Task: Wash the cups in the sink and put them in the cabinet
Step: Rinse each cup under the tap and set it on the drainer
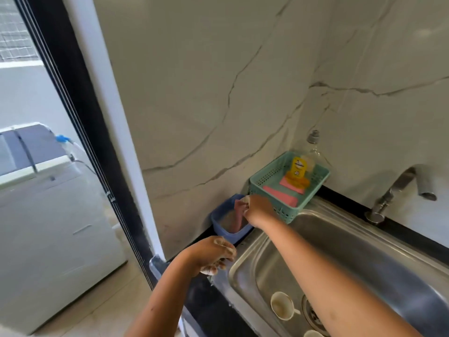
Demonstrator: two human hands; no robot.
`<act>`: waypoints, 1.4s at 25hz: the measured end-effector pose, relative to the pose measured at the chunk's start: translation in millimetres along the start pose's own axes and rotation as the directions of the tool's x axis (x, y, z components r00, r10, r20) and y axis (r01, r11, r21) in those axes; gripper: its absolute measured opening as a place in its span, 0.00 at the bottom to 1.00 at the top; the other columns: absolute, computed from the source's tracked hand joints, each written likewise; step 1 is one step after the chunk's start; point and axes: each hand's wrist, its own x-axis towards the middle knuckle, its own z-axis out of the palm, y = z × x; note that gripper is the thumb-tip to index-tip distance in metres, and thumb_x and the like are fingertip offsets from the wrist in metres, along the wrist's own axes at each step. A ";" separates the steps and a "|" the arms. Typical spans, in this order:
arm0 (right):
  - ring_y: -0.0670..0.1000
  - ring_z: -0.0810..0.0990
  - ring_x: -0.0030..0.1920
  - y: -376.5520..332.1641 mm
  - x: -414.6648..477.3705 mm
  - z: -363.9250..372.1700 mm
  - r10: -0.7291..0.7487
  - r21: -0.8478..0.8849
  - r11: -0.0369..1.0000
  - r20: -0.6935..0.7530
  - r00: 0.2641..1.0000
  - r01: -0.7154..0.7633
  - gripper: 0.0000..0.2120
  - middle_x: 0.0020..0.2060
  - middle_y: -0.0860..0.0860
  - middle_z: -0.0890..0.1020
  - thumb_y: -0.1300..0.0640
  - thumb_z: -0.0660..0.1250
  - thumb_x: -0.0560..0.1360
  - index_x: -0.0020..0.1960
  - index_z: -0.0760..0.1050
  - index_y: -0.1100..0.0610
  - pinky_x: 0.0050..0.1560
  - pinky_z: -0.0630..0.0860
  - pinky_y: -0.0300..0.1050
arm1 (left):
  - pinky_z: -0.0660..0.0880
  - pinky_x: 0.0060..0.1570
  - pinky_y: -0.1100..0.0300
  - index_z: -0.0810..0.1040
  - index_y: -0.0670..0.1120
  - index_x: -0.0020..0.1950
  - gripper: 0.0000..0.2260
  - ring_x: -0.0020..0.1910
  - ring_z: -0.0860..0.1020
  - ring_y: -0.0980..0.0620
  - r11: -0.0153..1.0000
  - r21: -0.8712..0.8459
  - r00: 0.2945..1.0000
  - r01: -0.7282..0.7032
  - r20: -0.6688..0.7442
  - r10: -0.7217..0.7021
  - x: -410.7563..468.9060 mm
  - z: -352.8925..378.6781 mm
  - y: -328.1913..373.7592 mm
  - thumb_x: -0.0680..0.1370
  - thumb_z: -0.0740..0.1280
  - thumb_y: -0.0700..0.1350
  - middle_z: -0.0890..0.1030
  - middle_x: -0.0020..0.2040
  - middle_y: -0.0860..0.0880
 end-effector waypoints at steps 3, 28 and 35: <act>0.56 0.80 0.52 2.8 -1.5 -2.7 0.023 0.072 0.997 -0.038 0.999 -0.021 0.13 0.52 0.55 0.82 0.61 0.59 0.76 0.55 0.80 0.56 0.50 0.77 0.46 | 0.67 0.29 0.67 0.78 0.49 0.49 0.06 0.34 0.74 0.57 1.000 0.019 1.000 -0.015 0.015 0.014 -1.3 6.3 3.0 0.78 0.62 0.43 0.80 0.45 0.51; 0.52 0.80 0.48 263.3 -66.8 -147.5 0.844 0.903 0.410 -0.320 0.431 -0.131 0.04 0.44 0.52 0.83 0.62 0.70 0.72 0.46 0.81 0.57 0.49 0.75 0.44 | 0.68 0.41 0.59 0.74 0.49 0.44 0.04 0.38 0.75 0.52 0.993 -0.120 0.992 -0.018 0.120 0.033 131.5 184.6 192.7 0.78 0.64 0.43 0.79 0.44 0.51; 0.48 0.77 0.40 277.5 -30.1 -141.1 0.831 0.884 0.444 -0.343 0.438 -0.150 0.05 0.42 0.51 0.83 0.61 0.68 0.73 0.45 0.83 0.55 0.40 0.73 0.41 | 0.71 0.48 0.56 0.76 0.47 0.49 0.02 0.41 0.76 0.52 0.990 -0.119 0.987 0.070 0.150 -0.052 164.8 201.6 188.8 0.79 0.65 0.41 0.80 0.43 0.51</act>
